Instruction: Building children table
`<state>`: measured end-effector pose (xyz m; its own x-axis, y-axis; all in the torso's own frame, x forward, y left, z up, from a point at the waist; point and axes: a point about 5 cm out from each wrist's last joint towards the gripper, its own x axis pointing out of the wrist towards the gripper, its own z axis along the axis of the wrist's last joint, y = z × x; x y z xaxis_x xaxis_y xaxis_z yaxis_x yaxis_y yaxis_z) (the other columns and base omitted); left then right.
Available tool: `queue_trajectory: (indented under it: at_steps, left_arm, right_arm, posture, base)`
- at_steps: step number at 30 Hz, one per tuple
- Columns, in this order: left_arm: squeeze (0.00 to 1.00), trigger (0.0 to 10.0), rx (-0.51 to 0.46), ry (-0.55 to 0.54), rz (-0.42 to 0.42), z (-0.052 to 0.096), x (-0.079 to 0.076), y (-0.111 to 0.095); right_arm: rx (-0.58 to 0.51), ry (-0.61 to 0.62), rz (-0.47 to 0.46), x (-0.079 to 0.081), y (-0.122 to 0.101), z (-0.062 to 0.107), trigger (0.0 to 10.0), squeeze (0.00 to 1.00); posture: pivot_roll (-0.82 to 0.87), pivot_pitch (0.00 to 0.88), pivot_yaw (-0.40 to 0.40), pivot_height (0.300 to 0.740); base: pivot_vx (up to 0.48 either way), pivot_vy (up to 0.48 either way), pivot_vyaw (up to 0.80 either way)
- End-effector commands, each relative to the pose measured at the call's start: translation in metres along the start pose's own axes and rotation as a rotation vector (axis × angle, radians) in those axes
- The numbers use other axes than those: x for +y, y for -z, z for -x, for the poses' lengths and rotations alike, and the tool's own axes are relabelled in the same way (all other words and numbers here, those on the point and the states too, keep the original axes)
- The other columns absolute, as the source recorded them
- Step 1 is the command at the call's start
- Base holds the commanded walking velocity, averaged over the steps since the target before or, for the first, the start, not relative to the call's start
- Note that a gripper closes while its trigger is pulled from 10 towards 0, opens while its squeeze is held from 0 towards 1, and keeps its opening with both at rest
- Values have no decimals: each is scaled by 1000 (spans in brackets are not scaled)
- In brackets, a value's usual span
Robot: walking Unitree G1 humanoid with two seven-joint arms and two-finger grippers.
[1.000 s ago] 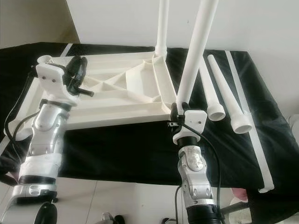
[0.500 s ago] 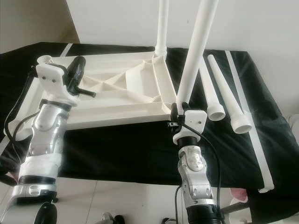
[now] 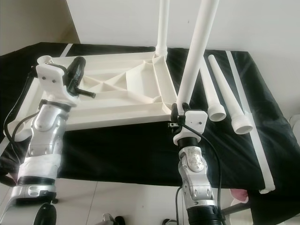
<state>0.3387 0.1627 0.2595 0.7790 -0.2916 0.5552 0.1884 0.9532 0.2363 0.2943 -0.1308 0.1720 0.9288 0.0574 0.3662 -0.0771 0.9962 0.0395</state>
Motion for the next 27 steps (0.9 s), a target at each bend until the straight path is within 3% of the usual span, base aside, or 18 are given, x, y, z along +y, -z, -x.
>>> queue_trajectory:
  at_steps: [1, 27]
  left_arm:
    - [0, 10000, 15, -66, -14, 3, 3, 1]
    - [0, 10000, 33, -61, -23, 5, 0, 4]
  right_arm:
    - [7, 3, -10, -1, 2, 4, 10000, 0]
    - [12, 10, -3, -4, 2, 6, 10000, 0]
  posture:
    - [-66, 141, 13, 740]
    - [-75, 149, 12, 740]
  base:
    - [0, 0, 0]
    - [0, 0, 0]
